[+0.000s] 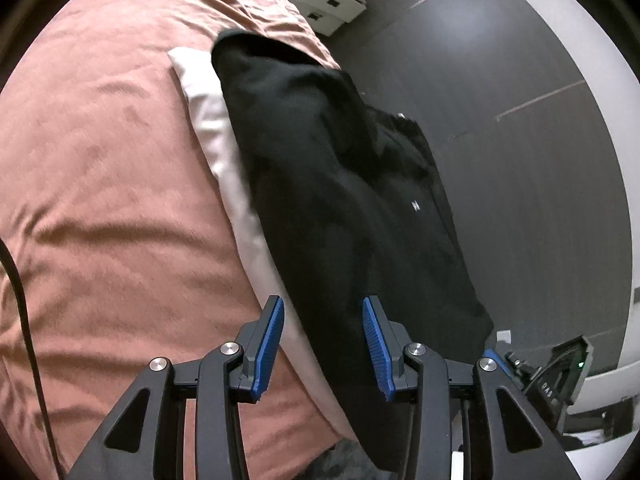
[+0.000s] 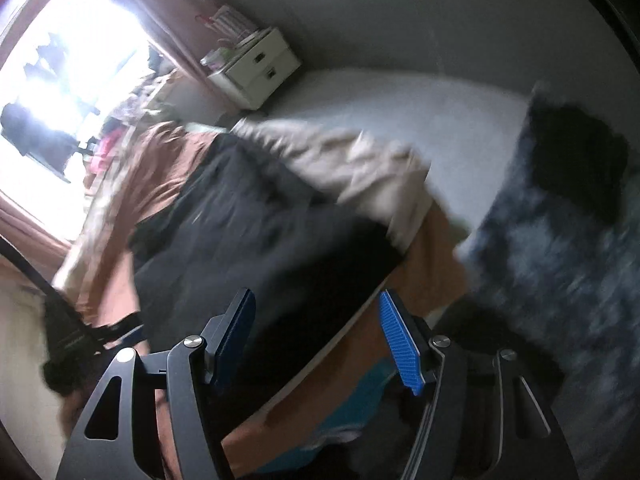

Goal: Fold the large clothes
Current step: 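Lower the folded shirt onto the cream pillow and open both tools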

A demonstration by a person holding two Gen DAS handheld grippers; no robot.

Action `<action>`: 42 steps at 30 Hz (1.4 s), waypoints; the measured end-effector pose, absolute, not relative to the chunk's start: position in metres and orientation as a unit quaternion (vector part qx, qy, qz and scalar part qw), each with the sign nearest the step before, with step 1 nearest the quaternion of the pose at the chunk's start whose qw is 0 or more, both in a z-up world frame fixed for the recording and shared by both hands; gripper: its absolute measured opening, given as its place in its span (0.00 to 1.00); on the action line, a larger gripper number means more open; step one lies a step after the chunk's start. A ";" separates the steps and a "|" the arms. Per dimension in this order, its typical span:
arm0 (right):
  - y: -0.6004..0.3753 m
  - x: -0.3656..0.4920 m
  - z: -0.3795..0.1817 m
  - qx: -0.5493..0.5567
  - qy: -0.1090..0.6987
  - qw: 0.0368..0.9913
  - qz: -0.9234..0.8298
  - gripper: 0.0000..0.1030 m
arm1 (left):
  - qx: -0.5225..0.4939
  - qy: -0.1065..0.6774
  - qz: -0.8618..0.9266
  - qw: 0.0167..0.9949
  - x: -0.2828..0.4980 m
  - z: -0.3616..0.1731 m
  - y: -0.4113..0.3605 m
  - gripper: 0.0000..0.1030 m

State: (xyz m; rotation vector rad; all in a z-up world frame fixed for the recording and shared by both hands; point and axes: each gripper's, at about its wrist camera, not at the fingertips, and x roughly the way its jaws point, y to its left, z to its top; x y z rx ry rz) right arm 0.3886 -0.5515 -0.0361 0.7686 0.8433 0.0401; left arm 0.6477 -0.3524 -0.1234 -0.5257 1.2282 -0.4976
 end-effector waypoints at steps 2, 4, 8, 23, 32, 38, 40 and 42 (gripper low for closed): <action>-0.549 0.385 -0.051 0.396 0.405 0.823 0.046 0.60 | -0.238 0.566 -0.233 0.754 0.643 -0.125 -0.357 0.42; -0.547 0.387 -0.066 0.422 0.411 0.806 0.058 0.60 | -0.237 0.568 -0.238 0.752 0.642 -0.128 -0.360 0.43; -0.555 0.396 -0.091 0.496 0.390 0.772 0.077 0.60 | -0.234 0.568 -0.244 0.751 0.644 -0.132 -0.364 0.43; -0.566 0.398 -0.034 0.412 0.346 0.843 0.018 0.11 | -0.236 0.563 -0.266 0.746 0.665 -0.145 -0.388 0.43; -0.545 0.380 -0.039 0.421 0.358 0.833 -0.002 0.37 | -0.241 0.520 -0.260 0.777 0.662 -0.115 -0.365 0.43; -0.530 0.350 -0.018 0.401 0.341 0.850 0.018 0.62 | -0.237 0.510 -0.240 0.791 0.650 -0.091 -0.338 0.43; -0.521 0.339 -0.013 0.392 0.342 0.853 0.026 0.62 | -0.234 0.508 -0.237 0.794 0.639 -0.086 -0.331 0.43; -0.514 0.329 -0.012 0.387 0.342 0.856 0.030 0.63 | -0.226 0.508 -0.236 0.797 0.629 -0.080 -0.323 0.43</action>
